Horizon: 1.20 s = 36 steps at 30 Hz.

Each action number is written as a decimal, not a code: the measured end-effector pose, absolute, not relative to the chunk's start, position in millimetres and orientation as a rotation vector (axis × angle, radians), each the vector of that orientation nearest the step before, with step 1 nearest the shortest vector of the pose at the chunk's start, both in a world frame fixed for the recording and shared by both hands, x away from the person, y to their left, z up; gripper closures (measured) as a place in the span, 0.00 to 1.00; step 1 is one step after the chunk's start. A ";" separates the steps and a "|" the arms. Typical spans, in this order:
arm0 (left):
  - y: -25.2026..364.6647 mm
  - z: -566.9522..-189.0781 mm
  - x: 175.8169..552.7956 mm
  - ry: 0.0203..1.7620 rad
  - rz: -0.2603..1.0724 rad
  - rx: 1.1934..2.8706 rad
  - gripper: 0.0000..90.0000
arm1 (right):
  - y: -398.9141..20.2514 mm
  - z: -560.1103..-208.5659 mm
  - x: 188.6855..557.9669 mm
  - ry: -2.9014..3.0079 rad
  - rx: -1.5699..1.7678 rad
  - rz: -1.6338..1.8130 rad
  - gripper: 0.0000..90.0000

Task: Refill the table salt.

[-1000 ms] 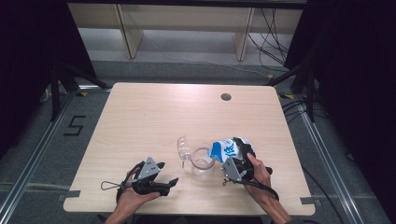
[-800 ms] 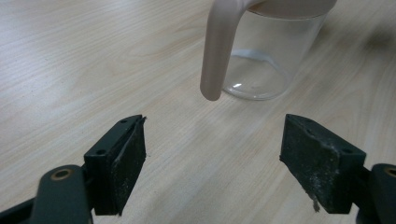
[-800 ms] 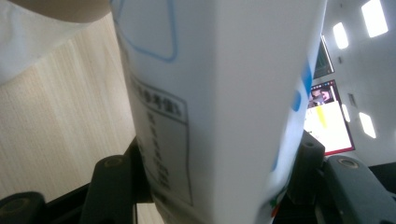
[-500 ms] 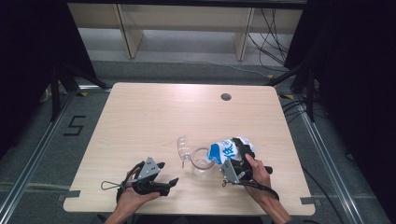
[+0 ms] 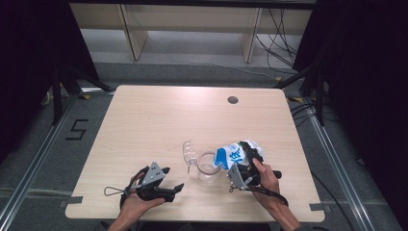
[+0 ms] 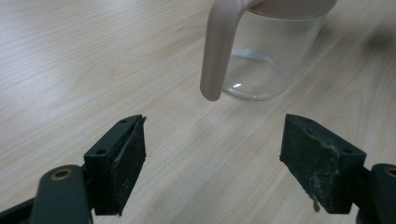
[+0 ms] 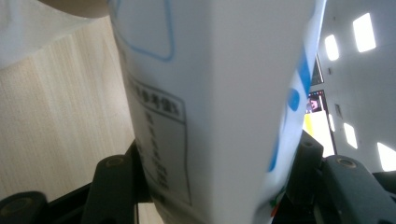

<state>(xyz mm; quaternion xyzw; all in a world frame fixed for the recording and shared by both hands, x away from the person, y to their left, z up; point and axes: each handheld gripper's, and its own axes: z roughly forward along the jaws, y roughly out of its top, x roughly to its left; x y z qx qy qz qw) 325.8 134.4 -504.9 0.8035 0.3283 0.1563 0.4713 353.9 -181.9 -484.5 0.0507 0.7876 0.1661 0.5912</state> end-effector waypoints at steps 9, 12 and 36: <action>134.6 -504.9 325.5 0.801 0.388 1.977 0.24 | -183.2 -479.3 355.0 1.806 0.049 0.335 0.50; 134.8 -504.9 325.4 0.800 0.389 1.976 0.24 | -183.0 -482.3 355.8 1.801 0.065 0.374 0.50; 134.4 -505.5 325.7 0.800 0.382 1.973 0.24 | -180.5 -481.4 353.2 1.784 0.022 0.305 0.51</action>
